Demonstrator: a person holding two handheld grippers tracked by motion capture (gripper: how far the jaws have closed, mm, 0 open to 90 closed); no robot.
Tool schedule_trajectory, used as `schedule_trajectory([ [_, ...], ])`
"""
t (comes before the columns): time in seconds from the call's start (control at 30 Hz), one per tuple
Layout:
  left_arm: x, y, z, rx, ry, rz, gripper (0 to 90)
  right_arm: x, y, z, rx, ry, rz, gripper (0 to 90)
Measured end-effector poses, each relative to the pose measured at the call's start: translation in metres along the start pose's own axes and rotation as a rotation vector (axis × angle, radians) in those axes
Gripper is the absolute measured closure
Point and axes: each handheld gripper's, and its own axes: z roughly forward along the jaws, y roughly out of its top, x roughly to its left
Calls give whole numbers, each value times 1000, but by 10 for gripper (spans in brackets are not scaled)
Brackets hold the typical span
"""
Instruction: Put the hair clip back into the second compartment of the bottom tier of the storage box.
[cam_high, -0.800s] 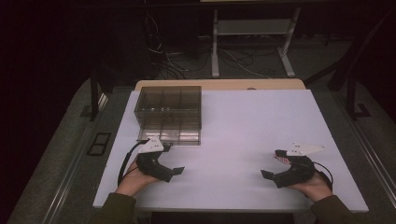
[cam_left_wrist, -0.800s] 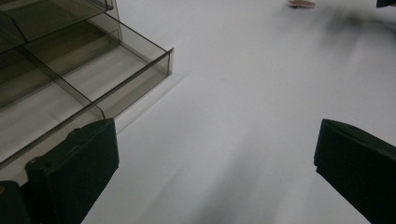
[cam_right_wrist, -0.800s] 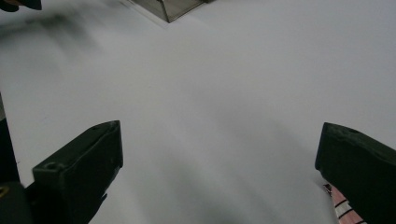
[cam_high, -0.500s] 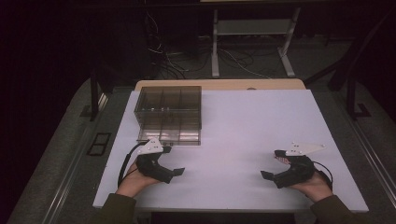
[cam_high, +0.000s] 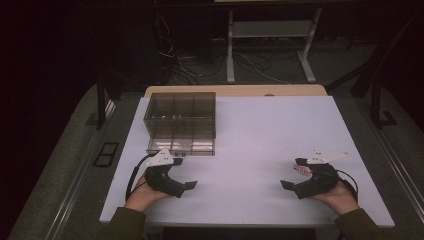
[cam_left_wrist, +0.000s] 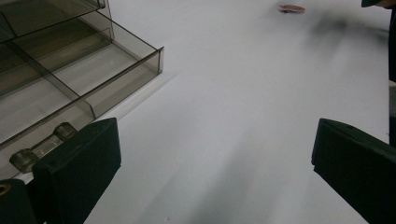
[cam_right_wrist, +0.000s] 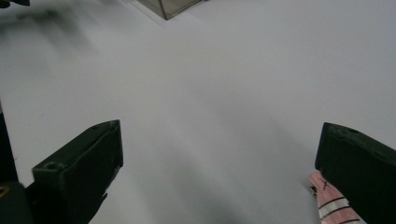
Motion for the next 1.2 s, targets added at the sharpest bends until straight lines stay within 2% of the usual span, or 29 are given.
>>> schedule_trajectory([
  [0.3,1,-2,-1,2,5,-3,2,-5,4,0,2,-13,-1,3],
  [0.73,1,-2,-1,-4,8,-1,3,-7,7,-2,-11,-2,1,3],
  [1.2,1,-2,-2,-2,11,3,4,-15,9,0,6,7,16,4],
])
